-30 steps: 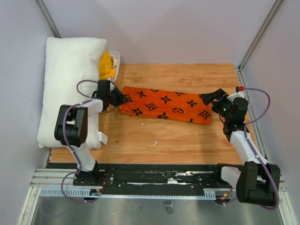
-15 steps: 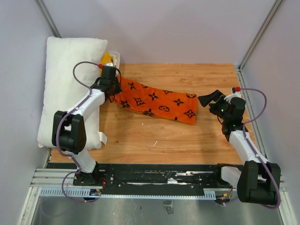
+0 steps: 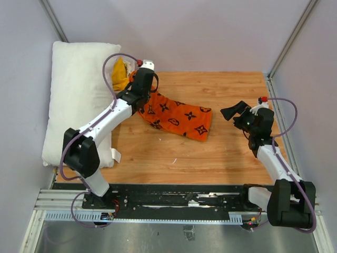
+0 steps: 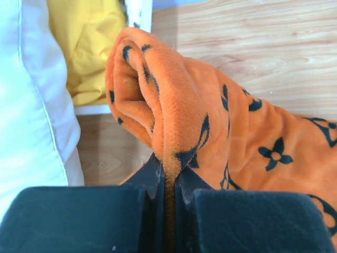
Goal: Remove the pillowcase from the pillow
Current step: Fold the pillowcase at the center of the board.
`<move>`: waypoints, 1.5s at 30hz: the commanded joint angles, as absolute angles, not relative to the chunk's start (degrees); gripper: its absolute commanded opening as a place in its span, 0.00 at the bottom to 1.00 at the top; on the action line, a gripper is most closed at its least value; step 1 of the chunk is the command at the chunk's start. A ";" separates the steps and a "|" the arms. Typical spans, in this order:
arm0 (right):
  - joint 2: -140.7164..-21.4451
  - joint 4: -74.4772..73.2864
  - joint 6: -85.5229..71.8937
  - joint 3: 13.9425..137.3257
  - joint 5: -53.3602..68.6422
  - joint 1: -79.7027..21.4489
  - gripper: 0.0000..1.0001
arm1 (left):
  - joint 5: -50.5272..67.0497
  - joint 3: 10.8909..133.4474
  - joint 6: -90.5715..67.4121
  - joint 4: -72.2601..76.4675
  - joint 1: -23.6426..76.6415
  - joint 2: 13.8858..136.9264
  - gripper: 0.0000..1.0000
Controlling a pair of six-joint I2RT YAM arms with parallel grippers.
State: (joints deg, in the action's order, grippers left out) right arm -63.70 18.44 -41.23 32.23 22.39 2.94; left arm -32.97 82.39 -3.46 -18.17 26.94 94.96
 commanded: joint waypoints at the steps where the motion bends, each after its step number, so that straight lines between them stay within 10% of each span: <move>1: -64.02 17.10 -39.47 34.84 21.45 2.27 0.98 | -40.44 86.70 6.22 -16.53 33.13 97.77 0.03; 40: -66.46 13.97 -40.01 35.20 21.70 5.29 0.98 | -48.76 120.10 6.85 -36.76 60.70 134.73 0.12; 43: -66.27 11.79 -40.87 34.96 20.09 6.84 0.98 | -46.80 119.37 4.52 -37.85 60.69 135.13 0.20; 45: -66.14 11.52 -42.21 34.05 19.89 8.51 0.98 | -43.57 118.41 2.68 -38.32 60.65 134.46 0.54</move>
State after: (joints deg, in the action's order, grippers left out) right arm -66.61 13.74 -40.58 33.93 22.15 5.45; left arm -47.72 117.97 7.44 -37.06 59.99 134.21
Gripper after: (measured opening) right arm 0.984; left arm 0.279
